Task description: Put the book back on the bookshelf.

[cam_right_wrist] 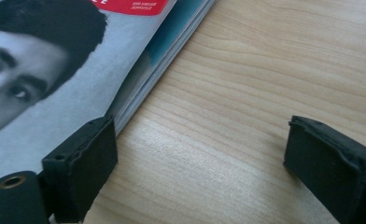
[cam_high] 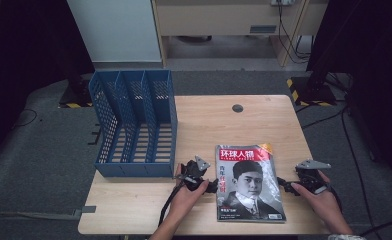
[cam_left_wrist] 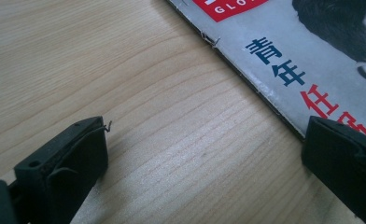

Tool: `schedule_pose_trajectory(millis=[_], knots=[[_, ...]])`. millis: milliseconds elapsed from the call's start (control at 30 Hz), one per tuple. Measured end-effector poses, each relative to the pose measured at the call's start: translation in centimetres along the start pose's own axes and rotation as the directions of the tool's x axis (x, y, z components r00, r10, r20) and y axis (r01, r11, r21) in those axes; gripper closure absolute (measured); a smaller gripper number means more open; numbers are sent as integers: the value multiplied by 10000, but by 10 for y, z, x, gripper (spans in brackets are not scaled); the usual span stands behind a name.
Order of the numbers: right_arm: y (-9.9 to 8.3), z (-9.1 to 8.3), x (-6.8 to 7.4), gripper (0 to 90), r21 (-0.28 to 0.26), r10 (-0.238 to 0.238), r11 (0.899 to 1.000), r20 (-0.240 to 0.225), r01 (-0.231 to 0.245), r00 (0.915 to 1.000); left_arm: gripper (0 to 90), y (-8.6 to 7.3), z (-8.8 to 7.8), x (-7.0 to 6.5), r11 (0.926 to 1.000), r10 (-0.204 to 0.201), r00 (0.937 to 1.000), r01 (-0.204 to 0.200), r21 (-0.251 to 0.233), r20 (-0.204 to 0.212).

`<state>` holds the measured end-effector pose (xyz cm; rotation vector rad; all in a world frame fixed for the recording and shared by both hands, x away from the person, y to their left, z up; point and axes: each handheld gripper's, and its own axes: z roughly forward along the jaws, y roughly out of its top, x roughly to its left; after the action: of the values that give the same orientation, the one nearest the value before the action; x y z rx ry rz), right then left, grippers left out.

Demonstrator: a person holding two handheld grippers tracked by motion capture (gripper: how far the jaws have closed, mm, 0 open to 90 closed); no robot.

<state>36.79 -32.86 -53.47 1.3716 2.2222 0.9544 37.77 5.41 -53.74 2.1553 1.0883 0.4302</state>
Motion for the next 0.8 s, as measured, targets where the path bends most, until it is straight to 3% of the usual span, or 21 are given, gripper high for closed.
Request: schedule_pose_trajectory(millis=[300, 400, 500, 600, 733, 800], knots=[[6, -6, 1, 149, -148, 88, 9999, 57, -87, 9999, 67, 2, -6, 1, 9994, -262, 9996, 263, -224, 64], [7, -7, 2, 144, -163, 287, 9994, -110, -289, 9995, 78, 6, -13, -2, 9973, -328, 9994, 334, -648, 95], [8, -6, 2, 135, -242, 182, 9995, -242, -188, 9995, 81, 7, -17, -5, 9960, -345, 9991, 365, -814, 256], [10, -6, 6, 117, -326, 228, 9992, -408, -241, 9989, 82, 9, -20, -14, 9952, -101, 9984, 154, -968, 558], [14, -3, 13, 96, -508, -68, 9987, -707, 32, 9975, 84, 10, -20, -28, 9954, 298, 9957, -215, -932, 879], [16, -3, 15, 99, -537, -173, 9985, -751, 133, 9970, 97, 10, -20, -31, 9956, 347, 9956, -268, -899, 871]])
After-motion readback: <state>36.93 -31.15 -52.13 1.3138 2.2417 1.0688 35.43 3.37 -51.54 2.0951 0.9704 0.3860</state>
